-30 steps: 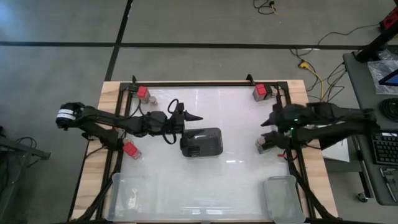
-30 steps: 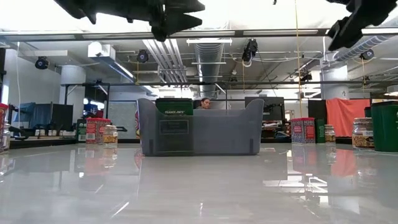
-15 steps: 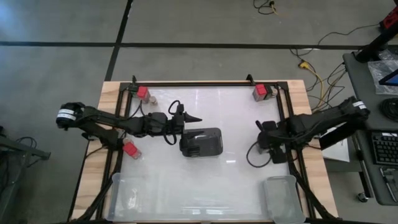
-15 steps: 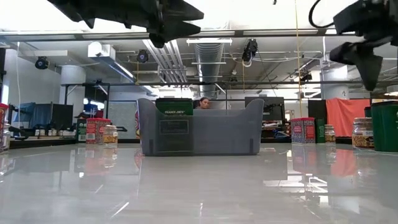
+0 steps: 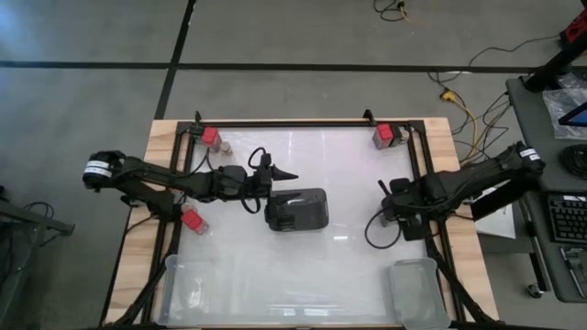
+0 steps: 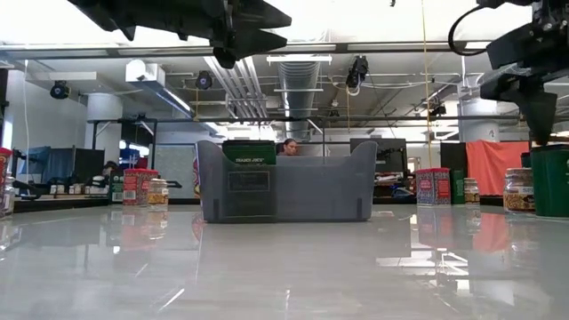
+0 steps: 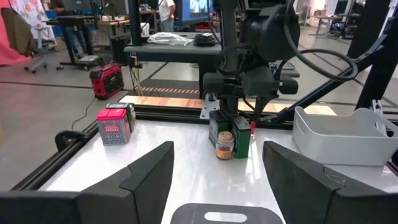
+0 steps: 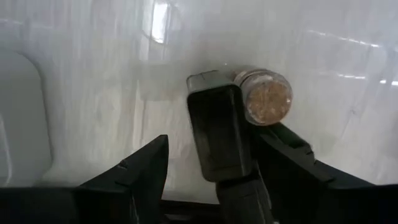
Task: Sort spices by type
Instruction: Put the black seasoning can into the black bin
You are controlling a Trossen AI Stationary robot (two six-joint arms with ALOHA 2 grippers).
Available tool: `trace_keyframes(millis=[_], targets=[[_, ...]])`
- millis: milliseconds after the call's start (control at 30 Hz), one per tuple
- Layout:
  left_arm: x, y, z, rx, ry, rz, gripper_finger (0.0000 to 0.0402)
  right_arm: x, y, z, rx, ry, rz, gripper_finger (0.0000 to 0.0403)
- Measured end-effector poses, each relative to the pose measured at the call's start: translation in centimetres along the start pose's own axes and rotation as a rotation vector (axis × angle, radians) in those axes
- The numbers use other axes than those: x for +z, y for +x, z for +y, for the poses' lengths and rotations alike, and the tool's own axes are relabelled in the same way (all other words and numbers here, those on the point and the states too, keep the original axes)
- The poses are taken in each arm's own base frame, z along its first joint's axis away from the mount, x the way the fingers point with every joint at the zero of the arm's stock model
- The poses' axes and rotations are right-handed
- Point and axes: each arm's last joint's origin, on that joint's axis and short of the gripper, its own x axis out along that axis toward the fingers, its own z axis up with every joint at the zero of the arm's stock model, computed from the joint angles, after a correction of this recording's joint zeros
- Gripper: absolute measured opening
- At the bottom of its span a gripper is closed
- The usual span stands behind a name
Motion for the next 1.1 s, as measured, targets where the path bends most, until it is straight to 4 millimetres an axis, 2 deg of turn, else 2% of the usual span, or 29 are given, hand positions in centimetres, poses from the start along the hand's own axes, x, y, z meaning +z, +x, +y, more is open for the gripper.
trace_keyframes(millis=[567,900,1100], targets=[[0.0,0.0,0.0,0.000,-0.006,0.002,0.0230,0.4,0.3,0.0,-0.025,-0.008,0.008,0.0233],[0.0,0.0,0.0,0.000,0.000,0.004,0.0230,1.7,2.4,0.2,-0.041,-0.011,0.139,0.0232],[0.0,0.0,0.0,0.000,0.015,0.003,0.0230,2.2,3.3,0.3,-0.045,-0.011,0.199,0.0214]])
